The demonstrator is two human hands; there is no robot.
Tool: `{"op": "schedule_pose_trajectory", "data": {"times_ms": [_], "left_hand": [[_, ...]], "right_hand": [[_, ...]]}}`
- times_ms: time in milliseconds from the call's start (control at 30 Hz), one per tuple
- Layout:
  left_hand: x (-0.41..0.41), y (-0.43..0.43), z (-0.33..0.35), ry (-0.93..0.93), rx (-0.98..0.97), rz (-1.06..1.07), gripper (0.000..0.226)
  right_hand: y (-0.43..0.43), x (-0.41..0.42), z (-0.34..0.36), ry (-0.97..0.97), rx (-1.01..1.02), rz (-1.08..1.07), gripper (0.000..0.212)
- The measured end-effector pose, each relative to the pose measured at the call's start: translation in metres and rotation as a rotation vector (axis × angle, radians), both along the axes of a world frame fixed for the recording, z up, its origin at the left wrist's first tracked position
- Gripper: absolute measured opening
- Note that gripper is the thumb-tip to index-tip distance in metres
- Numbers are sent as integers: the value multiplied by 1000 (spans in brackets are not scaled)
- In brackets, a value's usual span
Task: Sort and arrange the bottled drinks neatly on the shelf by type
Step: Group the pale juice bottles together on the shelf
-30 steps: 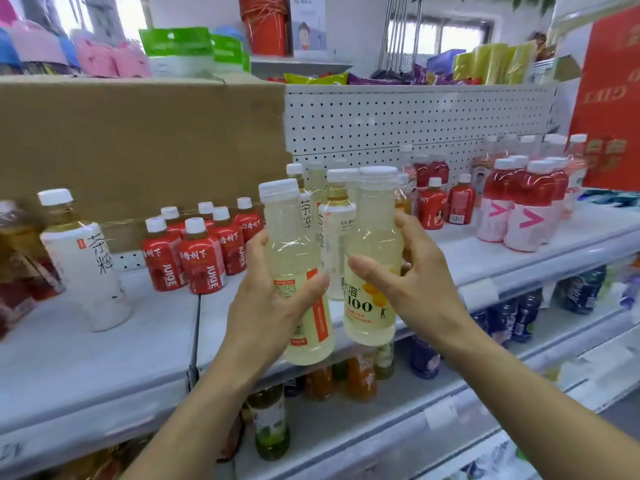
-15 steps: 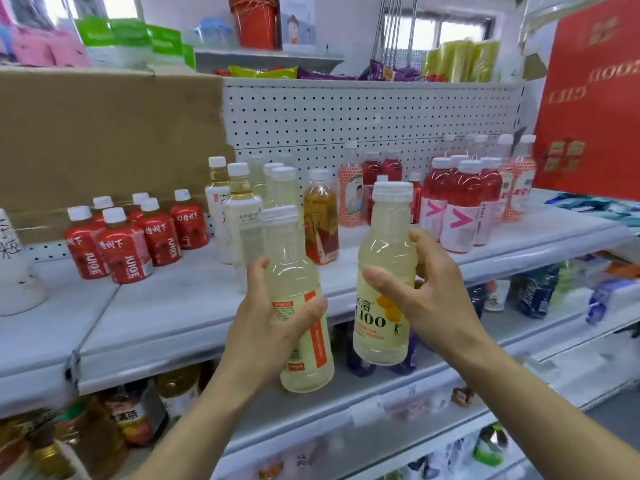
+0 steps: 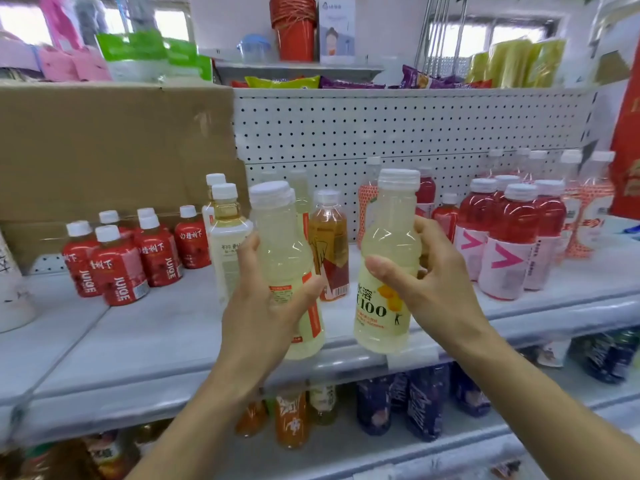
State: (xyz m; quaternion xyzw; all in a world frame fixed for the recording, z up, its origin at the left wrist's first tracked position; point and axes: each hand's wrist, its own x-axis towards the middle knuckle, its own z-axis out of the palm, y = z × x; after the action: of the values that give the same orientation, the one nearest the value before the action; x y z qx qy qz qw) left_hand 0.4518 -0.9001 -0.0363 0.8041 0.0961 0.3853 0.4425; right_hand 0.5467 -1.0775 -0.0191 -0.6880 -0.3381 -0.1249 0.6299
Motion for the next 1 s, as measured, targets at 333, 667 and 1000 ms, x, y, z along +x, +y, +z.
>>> {"op": "schedule_pose_trajectory", "data": {"times_ms": [333,667,1000], "left_hand": [[48,-1,-20,63,99,149,88],[58,-22,-12,-83,267,443,101],[155,-60,25,39,233,336,96]], "right_hand": [[26,50,-7,-23,-19,83,51],[14,109,-24,72,-138,69,58],[-7,139,-22,78,-213,23,62]]}}
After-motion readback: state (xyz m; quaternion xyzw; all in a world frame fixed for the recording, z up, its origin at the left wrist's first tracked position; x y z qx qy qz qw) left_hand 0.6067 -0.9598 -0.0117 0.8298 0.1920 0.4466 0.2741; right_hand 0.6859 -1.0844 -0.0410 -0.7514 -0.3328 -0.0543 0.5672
